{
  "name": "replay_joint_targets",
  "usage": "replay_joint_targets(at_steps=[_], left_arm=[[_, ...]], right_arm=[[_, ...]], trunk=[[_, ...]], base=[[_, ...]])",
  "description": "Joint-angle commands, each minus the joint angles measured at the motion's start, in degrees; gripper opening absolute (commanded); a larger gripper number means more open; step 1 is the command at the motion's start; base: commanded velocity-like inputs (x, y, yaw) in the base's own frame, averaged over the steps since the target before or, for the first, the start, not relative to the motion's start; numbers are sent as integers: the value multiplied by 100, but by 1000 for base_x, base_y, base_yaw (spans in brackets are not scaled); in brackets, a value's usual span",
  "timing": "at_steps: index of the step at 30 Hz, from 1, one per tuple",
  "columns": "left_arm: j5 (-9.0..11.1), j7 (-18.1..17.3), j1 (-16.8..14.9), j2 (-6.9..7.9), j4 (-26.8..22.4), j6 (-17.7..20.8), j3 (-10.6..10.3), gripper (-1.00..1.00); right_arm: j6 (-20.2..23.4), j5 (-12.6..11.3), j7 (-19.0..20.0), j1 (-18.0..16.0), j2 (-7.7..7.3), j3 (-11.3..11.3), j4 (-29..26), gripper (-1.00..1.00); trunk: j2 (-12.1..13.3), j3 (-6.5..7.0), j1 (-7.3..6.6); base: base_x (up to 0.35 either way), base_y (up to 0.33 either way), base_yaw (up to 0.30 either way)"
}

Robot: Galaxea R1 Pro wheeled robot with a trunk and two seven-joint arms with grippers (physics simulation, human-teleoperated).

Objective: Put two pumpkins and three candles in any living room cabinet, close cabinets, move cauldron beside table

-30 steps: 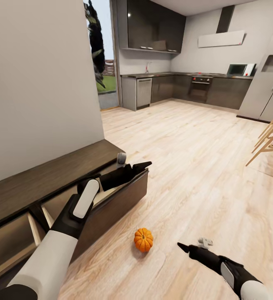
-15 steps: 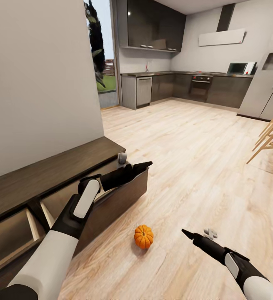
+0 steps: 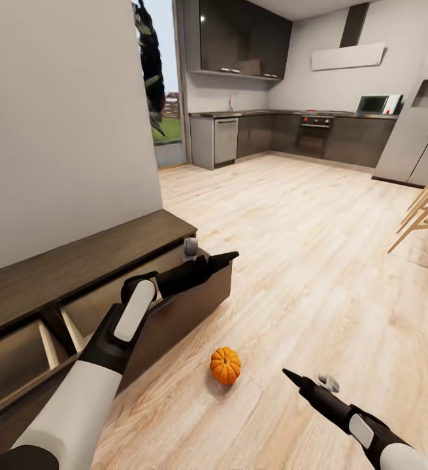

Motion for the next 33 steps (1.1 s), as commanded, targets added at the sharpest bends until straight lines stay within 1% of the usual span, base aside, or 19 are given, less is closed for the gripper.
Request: replay_joint_targets(at_steps=[1,7,8,9,11,12,14,15,17,18,20,25,27,28,29,31,32,33], left_arm=[[2,-1,0,0,-4,1,0,100],[2,-4,-1,-6,-30,10,-5,100],[2,-4,-1,-7,-32,12,-6,100],[2,-4,-1,-7,-34,11,-7,100],[2,-4,-1,-8,-35,11,-8,100],[2,-4,-1,-8,-35,12,-8,100],[2,-4,-1,-8,-48,17,-8,100],[2,-4,-1,-3,-84,18,-8,100],[2,-4,-1,-1,-97,19,-8,100],[2,-4,-1,0,-104,19,-8,100],[2,-4,-1,-2,-108,19,-8,100],[2,-4,-1,-13,-108,19,-8,100],[2,-4,-1,-15,-108,19,-8,100],[2,-4,-1,-17,-107,19,-8,100],[2,-4,-1,-19,-106,19,-8,100],[2,-4,-1,-20,-106,19,-8,100],[2,-4,-1,-25,-99,19,-9,100],[2,-4,-1,-25,-98,19,-9,100]], right_arm=[[0,3,-5,-1,-1,1,-3,100],[-25,41,-13,-2,-38,87,-11,100],[-25,90,-14,-2,-45,141,-12,100],[-34,190,-11,-2,-48,257,-21,100],[-60,264,-10,-2,-46,350,-44,100],[-109,291,-11,-2,-41,386,-63,100],[-362,304,-19,0,-23,419,-89,100],[-690,262,-144,-1,0,411,-36,100],[-703,251,-305,-1,-1,407,-26,100],[-672,248,-452,-1,-9,404,-24,100],[-609,266,-580,-2,-22,405,-28,100],[-591,324,-621,-2,-14,497,-39,100],[-591,326,-610,-1,-16,599,-39,100],[-593,326,-601,-2,-14,790,-41,100],[-595,326,-595,-2,-14,883,-45,100],[-598,321,-583,-2,-13,954,-47,100],[-592,309,-410,-2,-16,986,-56,100],[-591,311,-392,-2,-18,989,-56,100]], trunk=[[-42,-18,22],[-282,-126,154],[-295,-147,162],[-296,-169,165],[-299,-214,170],[-300,-236,173],[-303,-280,178],[-304,-302,180],[-307,-346,186],[-308,-369,188],[-311,-413,193],[-317,-524,206],[-320,-568,211],[-321,-590,214],[-323,-612,216],[-325,-657,222],[-327,-679,224],[-328,-701,227]], base=[[0,0,0],[0,0,0],[0,0,0],[0,0,0],[0,0,0],[0,0,0],[0,0,0],[0,0,0],[0,0,0],[0,0,0],[0,0,0],[0,0,0],[0,0,0],[0,0,0],[0,0,0],[0,0,0],[0,0,0],[0,0,0]])
